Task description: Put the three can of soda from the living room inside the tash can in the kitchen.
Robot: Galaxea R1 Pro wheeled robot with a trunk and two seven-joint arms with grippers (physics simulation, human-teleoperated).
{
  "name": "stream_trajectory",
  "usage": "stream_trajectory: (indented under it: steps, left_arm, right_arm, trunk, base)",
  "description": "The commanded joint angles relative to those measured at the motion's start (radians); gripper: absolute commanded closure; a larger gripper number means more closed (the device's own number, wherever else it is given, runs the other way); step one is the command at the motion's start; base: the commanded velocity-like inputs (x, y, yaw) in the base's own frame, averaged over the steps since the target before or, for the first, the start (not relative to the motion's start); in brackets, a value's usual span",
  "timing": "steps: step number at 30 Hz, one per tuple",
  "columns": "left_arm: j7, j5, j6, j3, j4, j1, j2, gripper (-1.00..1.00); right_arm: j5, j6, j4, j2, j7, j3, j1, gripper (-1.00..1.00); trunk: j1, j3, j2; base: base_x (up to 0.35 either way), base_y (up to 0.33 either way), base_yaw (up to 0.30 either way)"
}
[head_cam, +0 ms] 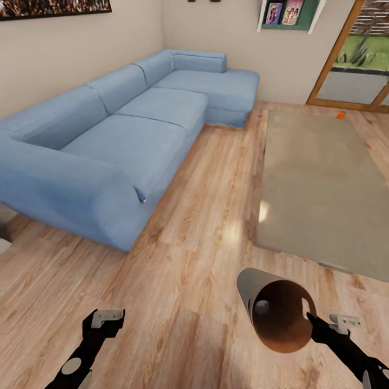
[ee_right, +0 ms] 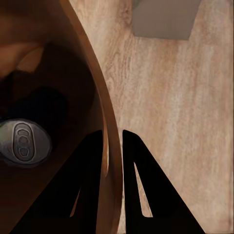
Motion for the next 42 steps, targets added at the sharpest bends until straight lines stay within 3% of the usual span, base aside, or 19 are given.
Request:
stream_trajectory:
  steps: [1, 14, 42]
  left_arm:
    - [0.0, 0.0, 0.0, 0.0, 0.0, 0.0, 0.0, -1.0]
    - [0.0, 0.001, -0.001, -0.001, 0.019, 0.0, 0.0, -1.0]
    - [-0.036, 0.001, -0.001, 0.0, 0.027, 0.0, 0.0, -1.0]
  right_arm:
    - [-0.01, 0.002, -0.001, -0.001, 0.005, 0.0, 0.0, 1.0]
    - [-0.013, 0.001, 0.0, 0.0, 0.031, -0.004, 0.0, 1.0]
    - [-0.012, 0.001, 0.003, -0.002, 0.053, -0.005, 0.0, 1.0]
  trunk:
    - [0.0, 0.001, 0.0]
    - [0.0, 0.014, 0.0]
    - [0.0, 0.055, 0.0]
  base:
    - [0.0, -0.285, -0.237]
    - [0.0, -0.275, -0.209]
    - [0.0, -0.033, -0.135]
